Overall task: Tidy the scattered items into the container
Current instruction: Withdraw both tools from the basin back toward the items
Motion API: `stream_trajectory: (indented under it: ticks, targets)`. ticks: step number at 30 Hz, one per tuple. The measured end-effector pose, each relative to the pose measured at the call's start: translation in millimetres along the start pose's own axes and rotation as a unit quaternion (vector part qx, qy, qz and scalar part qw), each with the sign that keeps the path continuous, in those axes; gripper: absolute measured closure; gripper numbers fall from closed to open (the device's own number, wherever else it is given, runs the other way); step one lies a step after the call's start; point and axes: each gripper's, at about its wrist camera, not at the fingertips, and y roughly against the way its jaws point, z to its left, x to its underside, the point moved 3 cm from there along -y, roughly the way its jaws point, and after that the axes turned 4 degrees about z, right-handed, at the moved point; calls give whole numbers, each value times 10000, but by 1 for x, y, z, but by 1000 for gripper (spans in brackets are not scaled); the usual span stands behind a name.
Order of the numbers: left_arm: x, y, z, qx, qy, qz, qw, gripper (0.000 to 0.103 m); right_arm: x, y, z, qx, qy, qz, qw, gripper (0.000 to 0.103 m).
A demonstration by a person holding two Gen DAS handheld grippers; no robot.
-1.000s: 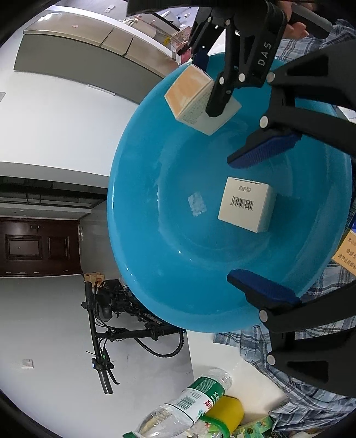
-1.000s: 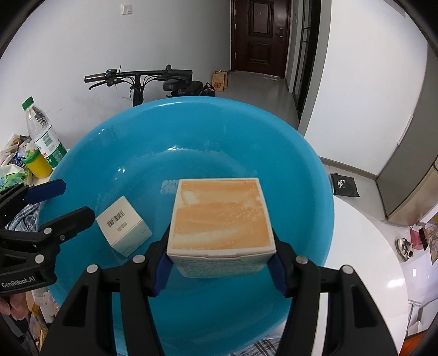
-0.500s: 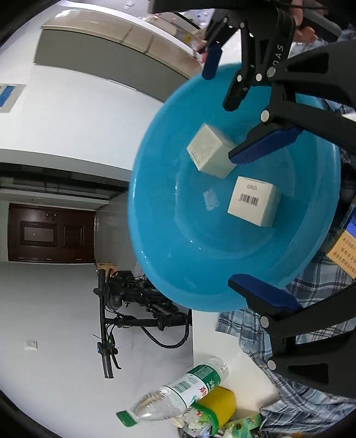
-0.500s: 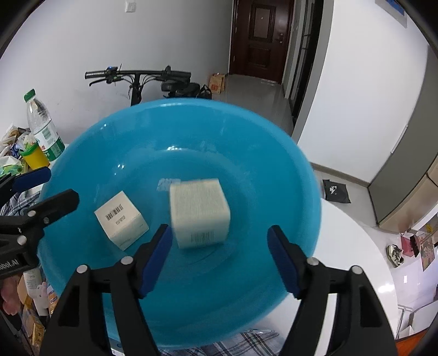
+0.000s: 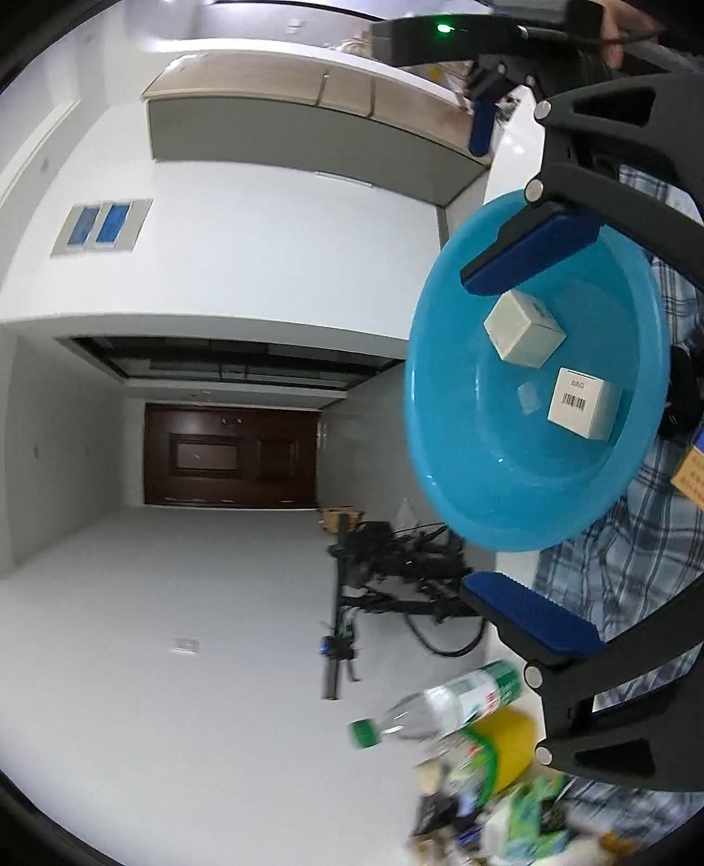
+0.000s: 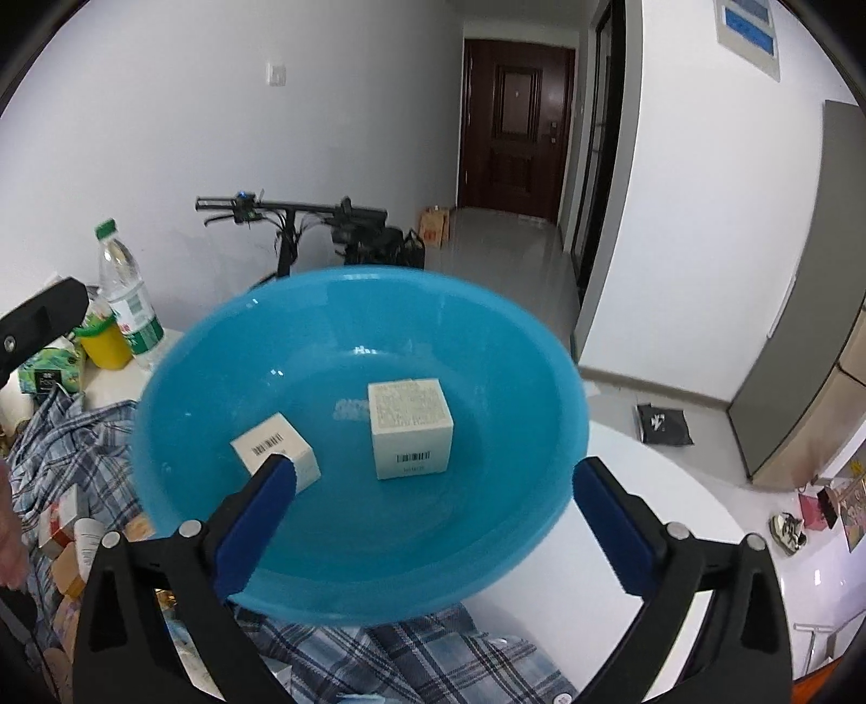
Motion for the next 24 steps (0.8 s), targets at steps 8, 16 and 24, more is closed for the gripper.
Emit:
stream_trajectory:
  ticks: [8,16,24]
  targets:
    - [0,74,-7,415,47,-126,9990,0,7,55,-2,-368,-283,-165,9988,0]
    - [9,126,-8,-21,-200,-31,9998,0,25,107,0,-192,-238,-356,9989,0]
    - [19,181,-13,-57,-191,-209,9996,0,41,163,17,-181,-97,-842,9962,0]
